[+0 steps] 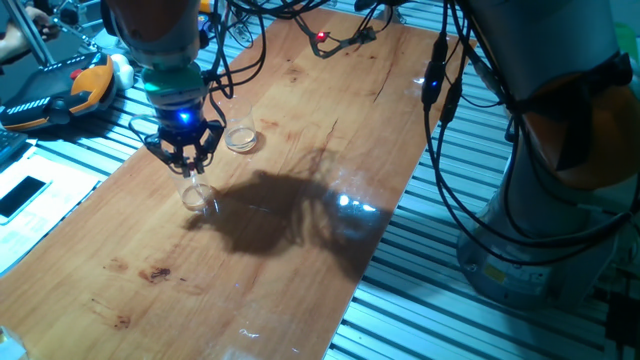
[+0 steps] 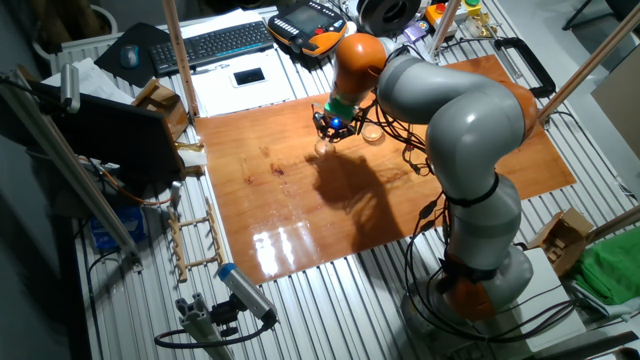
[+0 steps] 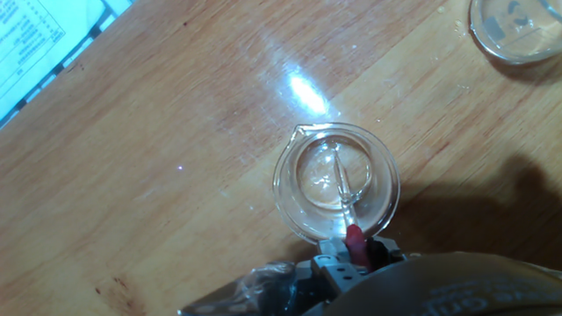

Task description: Transfer liquid using a dropper

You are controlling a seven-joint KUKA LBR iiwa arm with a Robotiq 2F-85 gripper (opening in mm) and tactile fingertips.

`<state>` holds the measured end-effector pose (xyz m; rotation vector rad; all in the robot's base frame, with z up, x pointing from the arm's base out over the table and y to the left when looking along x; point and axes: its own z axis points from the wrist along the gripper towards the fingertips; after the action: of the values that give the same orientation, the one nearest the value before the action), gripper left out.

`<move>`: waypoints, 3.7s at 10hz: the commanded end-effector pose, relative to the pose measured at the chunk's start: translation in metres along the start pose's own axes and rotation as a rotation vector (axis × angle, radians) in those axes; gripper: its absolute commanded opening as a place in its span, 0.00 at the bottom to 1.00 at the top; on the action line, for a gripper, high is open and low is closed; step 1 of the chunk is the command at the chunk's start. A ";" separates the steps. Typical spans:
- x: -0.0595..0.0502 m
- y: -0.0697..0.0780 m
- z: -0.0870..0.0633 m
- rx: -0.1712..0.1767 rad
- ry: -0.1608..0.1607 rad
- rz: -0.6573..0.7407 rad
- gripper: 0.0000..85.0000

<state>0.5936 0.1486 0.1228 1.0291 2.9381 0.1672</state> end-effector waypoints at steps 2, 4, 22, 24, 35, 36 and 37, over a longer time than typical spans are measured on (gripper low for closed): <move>0.000 0.000 0.000 0.000 -0.002 0.002 0.28; 0.000 0.000 0.000 -0.002 -0.005 0.005 0.31; 0.012 0.002 -0.003 0.014 -0.033 0.003 0.34; 0.012 0.002 -0.002 0.012 -0.034 0.001 0.33; 0.011 0.002 -0.003 0.011 -0.045 -0.004 0.29; 0.011 0.002 -0.003 0.009 -0.047 -0.004 0.28; 0.010 0.002 -0.003 0.009 -0.047 -0.004 0.27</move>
<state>0.5864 0.1563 0.1260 1.0135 2.9014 0.1278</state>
